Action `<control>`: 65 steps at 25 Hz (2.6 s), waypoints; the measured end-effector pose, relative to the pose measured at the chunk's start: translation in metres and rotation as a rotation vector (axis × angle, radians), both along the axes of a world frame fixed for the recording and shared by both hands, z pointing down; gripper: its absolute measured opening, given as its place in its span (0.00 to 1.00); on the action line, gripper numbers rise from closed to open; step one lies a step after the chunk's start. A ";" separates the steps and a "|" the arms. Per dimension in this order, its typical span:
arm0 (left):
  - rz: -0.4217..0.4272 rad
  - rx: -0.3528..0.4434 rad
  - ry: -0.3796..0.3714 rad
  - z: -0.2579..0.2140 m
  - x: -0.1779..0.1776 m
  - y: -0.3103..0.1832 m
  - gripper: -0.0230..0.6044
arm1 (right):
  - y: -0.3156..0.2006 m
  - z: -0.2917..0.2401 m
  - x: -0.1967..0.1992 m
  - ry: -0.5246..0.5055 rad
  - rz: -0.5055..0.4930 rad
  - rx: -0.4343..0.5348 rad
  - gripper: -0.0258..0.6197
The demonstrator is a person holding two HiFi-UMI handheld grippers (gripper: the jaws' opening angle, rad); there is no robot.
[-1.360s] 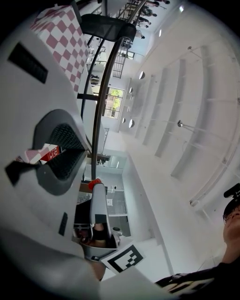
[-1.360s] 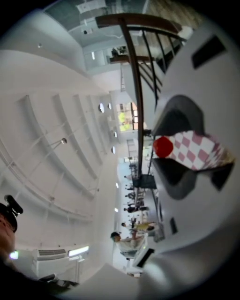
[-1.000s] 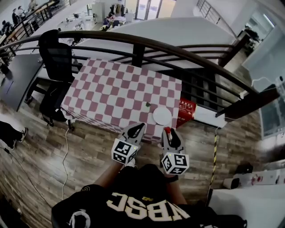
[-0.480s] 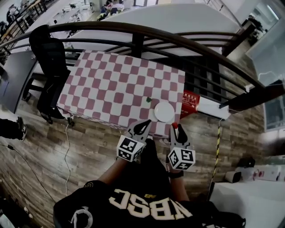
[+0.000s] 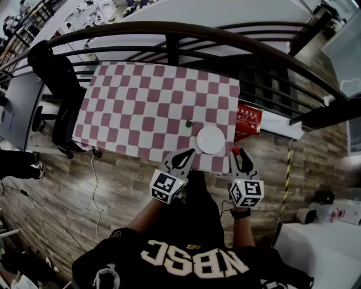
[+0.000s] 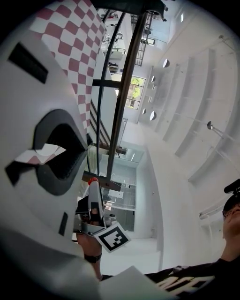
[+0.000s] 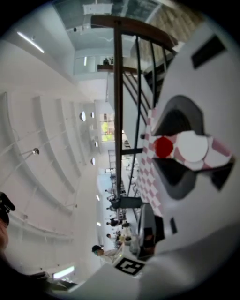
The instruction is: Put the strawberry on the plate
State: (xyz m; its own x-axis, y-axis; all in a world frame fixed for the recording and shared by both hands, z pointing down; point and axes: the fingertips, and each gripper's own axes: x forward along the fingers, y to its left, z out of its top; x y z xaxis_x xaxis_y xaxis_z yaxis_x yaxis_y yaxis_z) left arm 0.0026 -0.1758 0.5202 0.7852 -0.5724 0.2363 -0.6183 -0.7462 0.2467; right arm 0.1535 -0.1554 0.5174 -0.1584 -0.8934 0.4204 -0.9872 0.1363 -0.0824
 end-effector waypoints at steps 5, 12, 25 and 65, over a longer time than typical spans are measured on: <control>0.008 -0.023 -0.025 0.017 0.023 -0.030 0.06 | -0.040 0.024 0.032 0.069 -0.063 -0.051 0.27; 0.003 -0.072 -0.053 0.041 0.041 -0.054 0.06 | -0.082 0.053 0.030 0.148 -0.241 -0.100 0.27; 0.049 -0.208 -0.170 0.143 0.070 -0.065 0.06 | -0.107 0.150 -0.026 0.153 -0.538 -0.204 0.27; -0.062 -0.143 -0.087 0.063 0.056 -0.117 0.06 | -0.159 0.099 -0.031 0.138 -0.345 -0.122 0.32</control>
